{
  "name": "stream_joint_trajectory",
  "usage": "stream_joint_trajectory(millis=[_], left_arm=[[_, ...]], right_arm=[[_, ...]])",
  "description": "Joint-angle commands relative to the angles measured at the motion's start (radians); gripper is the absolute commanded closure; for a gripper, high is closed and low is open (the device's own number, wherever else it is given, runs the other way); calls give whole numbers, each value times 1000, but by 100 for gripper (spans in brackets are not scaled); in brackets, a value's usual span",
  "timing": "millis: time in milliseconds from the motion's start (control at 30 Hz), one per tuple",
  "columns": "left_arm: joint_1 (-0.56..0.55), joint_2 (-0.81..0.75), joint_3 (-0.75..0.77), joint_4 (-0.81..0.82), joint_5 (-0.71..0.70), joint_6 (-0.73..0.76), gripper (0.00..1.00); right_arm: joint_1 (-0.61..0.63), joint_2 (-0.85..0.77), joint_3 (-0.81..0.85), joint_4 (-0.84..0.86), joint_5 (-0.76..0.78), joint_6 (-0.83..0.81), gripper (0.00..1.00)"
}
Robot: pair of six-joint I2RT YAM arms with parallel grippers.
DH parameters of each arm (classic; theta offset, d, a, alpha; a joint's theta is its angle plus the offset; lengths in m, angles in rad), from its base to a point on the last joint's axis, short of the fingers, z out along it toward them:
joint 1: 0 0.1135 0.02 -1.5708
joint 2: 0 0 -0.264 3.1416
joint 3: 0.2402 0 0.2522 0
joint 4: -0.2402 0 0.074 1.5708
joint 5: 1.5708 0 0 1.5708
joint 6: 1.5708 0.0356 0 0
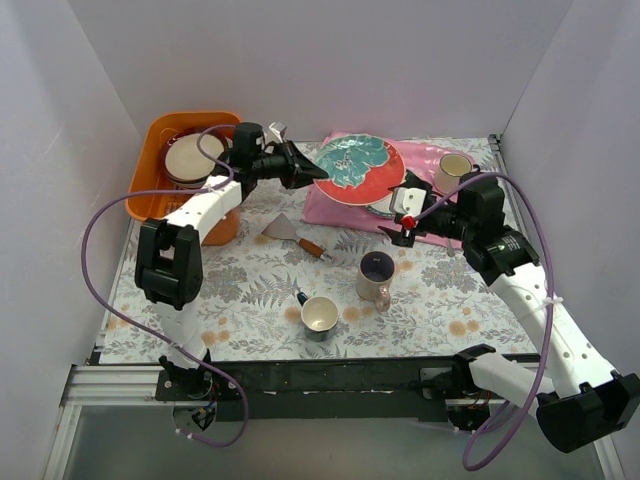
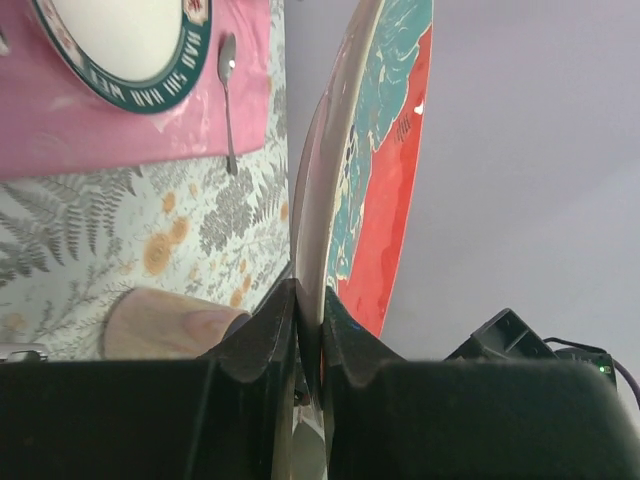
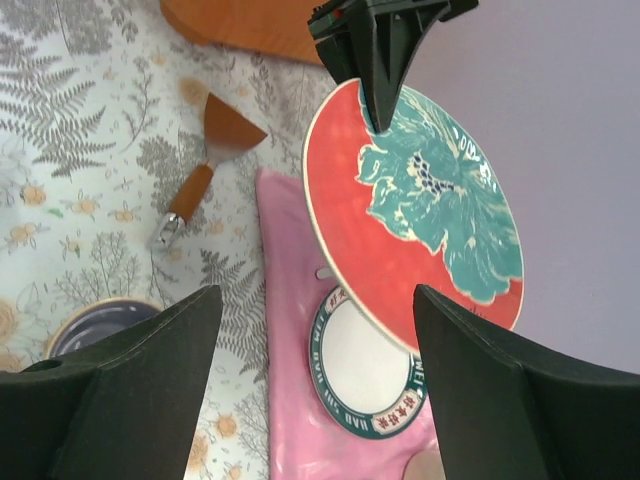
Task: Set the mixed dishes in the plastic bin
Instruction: Pick up the plate at the center of the board, then place the plate in the plastic bin.
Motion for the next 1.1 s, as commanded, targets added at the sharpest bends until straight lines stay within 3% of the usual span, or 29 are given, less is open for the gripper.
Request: stream_joint_trajectory(millis=[0,267,700,1067], left_arm=[[78,-197,13,92,58,27,100],[226,-300,-10,23,-39,110,100],[497,-424,-140,121,-240,35,100],[620,-389,-160,201,-324,-16,100]], right_arm=[[-18,-18,17,130,-54,162,15],[-70,-35,-39,294,-46,404,11],[-204,-49,-147,452,18,714,6],[-277,-45,-194,479,6,774,6]])
